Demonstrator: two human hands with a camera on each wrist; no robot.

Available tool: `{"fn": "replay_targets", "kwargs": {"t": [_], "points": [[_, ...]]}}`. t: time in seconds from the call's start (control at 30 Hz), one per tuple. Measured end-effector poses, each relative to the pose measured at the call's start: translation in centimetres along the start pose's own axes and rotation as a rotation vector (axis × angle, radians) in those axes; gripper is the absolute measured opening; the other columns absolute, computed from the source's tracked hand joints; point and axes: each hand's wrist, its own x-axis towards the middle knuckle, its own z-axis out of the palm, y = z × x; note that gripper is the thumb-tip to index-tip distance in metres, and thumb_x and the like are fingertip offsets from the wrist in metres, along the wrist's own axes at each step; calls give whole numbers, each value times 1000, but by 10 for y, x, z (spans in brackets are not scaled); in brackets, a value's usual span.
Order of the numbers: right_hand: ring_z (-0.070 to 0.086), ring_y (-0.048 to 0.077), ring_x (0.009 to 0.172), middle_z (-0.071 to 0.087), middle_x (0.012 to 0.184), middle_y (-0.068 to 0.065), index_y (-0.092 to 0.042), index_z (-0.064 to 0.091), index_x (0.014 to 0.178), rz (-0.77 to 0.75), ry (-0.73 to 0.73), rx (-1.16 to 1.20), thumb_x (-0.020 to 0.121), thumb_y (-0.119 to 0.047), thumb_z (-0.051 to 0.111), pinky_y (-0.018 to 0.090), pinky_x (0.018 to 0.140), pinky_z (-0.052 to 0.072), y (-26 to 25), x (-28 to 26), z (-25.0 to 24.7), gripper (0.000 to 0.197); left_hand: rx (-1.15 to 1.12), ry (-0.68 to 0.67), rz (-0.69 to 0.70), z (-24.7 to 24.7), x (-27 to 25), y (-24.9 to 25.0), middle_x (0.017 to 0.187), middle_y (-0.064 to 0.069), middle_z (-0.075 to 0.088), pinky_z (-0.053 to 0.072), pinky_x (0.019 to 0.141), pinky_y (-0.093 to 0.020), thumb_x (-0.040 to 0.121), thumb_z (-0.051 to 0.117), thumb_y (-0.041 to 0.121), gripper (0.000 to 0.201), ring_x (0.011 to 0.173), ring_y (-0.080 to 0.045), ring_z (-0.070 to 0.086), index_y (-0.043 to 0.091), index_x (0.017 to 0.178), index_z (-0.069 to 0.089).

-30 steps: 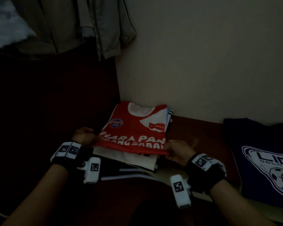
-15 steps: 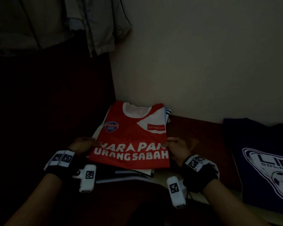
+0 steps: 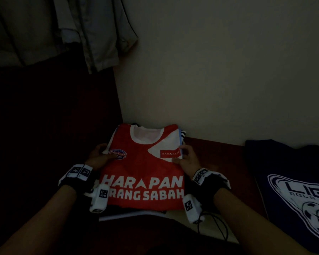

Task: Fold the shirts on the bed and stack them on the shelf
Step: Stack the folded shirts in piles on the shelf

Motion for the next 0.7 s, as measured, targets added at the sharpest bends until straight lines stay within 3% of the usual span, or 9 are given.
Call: {"fn": "replay_targets", "kwargs": {"t": [0.07,0.13,0.17,0.23,0.33,0.53,0.7], "points": [[61,25,94,59,110,11,-21,51,101,-72,-6,-56,80,6,70,47,72,57,0,1,-4,39,21,-83,63,2,4,5,144,-11,45,49,93,-46,84,71,7,69,121,-33,51,28,143,41],[60,34,104,60,114,14,-23,56,93,-81,-32,-68,81,9,66,54,82,56,0,4,-6,36,21,-136,108,6,1,10,143,-12,45,48,91,-41,88,62,-2,66,124,-33,49,28,143,41],[58,35,111,59,121,16,-24,60,95,-62,-65,-49,82,11,62,54,87,54,-1,5,-7,37,15,-147,122,8,2,10,145,-12,45,47,92,-41,89,59,-6,66,126,-33,48,27,144,42],[55,31,118,55,131,13,-21,63,115,-1,-132,9,86,14,55,47,96,51,-2,6,-11,47,2,-154,117,14,2,11,147,-14,43,45,98,-41,89,57,-7,63,128,-33,47,25,143,45],[53,27,120,50,139,12,-16,49,140,59,-150,60,89,13,51,41,101,48,-3,7,-22,58,10,-173,101,25,-1,12,146,-13,46,43,102,-39,90,58,-1,59,126,-30,49,22,143,45],[54,21,112,45,144,11,-15,37,147,58,-72,79,91,9,52,35,95,50,6,-14,-87,63,31,-259,172,87,-24,32,149,-10,41,38,99,-25,91,56,-4,62,132,-25,44,14,148,38],[48,23,124,39,149,12,-12,38,147,56,62,69,89,10,53,37,105,43,15,-35,-158,64,112,-372,279,158,-42,51,151,-9,39,35,110,-31,91,53,-4,61,135,-24,41,12,148,36]]}}
